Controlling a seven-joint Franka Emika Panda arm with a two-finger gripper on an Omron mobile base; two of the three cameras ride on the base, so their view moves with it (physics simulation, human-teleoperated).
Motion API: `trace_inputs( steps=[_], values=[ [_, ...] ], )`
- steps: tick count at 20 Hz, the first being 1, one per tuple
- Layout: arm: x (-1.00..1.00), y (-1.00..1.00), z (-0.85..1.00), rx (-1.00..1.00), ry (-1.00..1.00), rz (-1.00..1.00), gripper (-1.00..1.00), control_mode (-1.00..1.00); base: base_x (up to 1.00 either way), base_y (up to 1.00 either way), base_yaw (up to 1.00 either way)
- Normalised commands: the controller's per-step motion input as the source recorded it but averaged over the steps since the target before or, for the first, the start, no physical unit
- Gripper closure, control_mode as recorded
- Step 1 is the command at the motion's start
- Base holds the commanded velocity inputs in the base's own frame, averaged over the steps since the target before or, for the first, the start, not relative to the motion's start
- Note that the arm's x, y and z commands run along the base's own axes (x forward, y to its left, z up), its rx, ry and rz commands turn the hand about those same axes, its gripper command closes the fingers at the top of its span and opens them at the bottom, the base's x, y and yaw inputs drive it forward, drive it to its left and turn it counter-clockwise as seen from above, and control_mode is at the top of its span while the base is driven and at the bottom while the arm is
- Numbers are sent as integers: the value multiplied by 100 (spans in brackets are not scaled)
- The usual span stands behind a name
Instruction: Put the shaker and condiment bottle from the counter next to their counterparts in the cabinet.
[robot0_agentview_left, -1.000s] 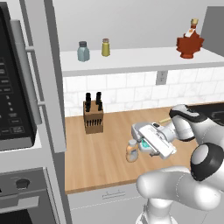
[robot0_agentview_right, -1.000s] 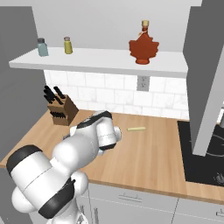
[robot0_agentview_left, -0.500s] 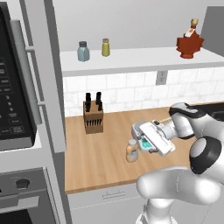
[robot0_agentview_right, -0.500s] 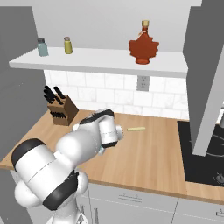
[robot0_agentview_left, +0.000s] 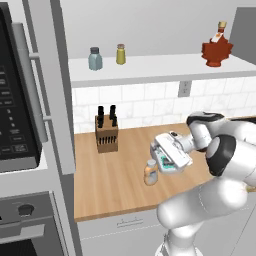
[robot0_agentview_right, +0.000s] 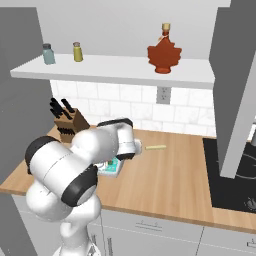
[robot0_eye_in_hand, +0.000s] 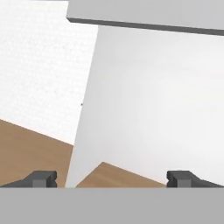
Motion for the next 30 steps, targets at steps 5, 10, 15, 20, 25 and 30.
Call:
trace_inputs(
  steps=[5, 10, 15, 20, 25, 30],
  values=[
    [38, 0, -1, 7, 3, 0, -100, -100, 0, 0, 0],
    [4, 0, -17, 3, 1, 3, -100, -100, 0, 0, 0],
    [0, 0, -14, 1, 0, 7, -100, -100, 0, 0, 0],
    [0, 0, -10, 0, 0, 11, -100, -100, 0, 0, 0],
    [0, 0, -5, 0, 0, 4, -100, -100, 0, 0, 0],
    [0, 0, -10, 0, -3, 0, -100, -100, 0, 0, 0]
  ],
)
